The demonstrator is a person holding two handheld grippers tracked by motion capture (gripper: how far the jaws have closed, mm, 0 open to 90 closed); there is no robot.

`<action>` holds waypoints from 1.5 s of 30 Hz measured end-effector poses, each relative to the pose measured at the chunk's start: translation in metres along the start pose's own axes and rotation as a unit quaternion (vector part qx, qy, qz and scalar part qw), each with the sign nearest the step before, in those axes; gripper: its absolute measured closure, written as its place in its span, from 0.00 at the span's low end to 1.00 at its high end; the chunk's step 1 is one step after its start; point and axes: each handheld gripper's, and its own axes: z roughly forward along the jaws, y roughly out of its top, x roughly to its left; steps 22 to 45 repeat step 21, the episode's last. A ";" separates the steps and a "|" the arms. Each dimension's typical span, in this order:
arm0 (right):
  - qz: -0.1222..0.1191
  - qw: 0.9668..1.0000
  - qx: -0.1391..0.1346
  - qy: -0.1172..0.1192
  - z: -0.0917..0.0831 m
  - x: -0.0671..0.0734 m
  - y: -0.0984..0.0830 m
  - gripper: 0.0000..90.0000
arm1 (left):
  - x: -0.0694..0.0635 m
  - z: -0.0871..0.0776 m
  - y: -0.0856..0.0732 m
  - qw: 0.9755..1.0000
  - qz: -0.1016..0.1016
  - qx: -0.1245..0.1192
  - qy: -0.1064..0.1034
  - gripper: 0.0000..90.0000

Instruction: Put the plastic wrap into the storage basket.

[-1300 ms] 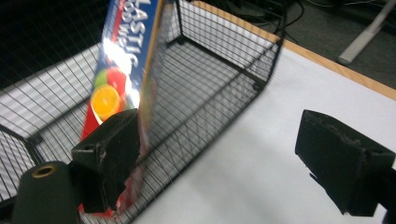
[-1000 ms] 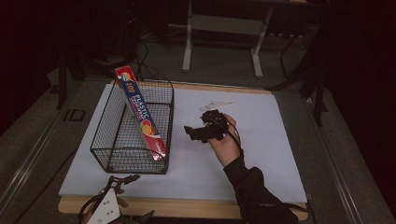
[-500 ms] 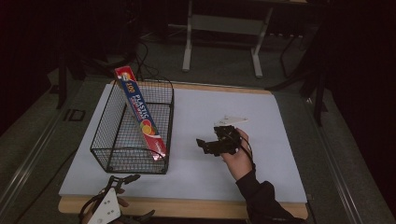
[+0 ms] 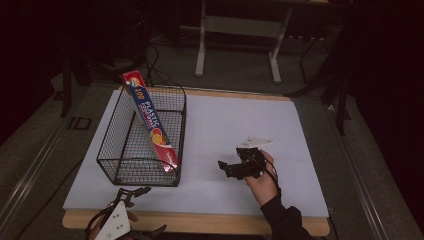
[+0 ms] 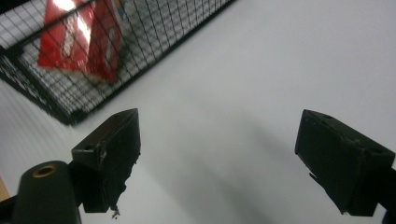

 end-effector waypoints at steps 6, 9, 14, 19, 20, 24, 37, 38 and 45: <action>-0.004 1.000 0.004 -0.006 0.004 0.001 -0.014 0.16 | 0.000 -0.001 0.000 1.000 0.002 -0.001 0.000 0.01; -0.017 1.000 0.014 -0.017 0.007 0.002 -0.020 0.18 | -0.001 -0.002 0.001 1.000 0.004 -0.003 0.001 0.01; -0.021 0.999 0.012 -0.032 0.010 0.005 -0.023 0.18 | -0.001 -0.003 0.001 1.000 0.004 -0.004 0.000 0.01; -0.021 0.999 0.007 -0.035 0.011 0.005 -0.023 0.17 | -0.001 -0.002 0.001 1.000 0.003 -0.003 -0.003 0.01; -0.022 0.999 0.006 -0.039 0.011 0.005 -0.024 0.17 | -0.001 -0.002 0.001 1.000 0.003 -0.003 -0.003 0.01; -0.022 0.999 0.005 -0.041 0.011 0.004 -0.024 0.17 | -0.001 -0.002 0.001 1.000 0.004 -0.003 -0.003 0.01; -0.022 0.999 0.005 -0.041 0.011 0.004 -0.024 0.17 | -0.001 -0.002 0.001 1.000 0.004 -0.003 -0.003 0.01; -0.022 0.999 0.005 -0.041 0.011 0.004 -0.024 0.17 | -0.001 -0.002 0.001 1.000 0.004 -0.003 -0.003 0.01; -0.022 0.999 0.005 -0.041 0.011 0.004 -0.024 0.17 | -0.001 -0.002 0.001 1.000 0.004 -0.003 -0.003 0.01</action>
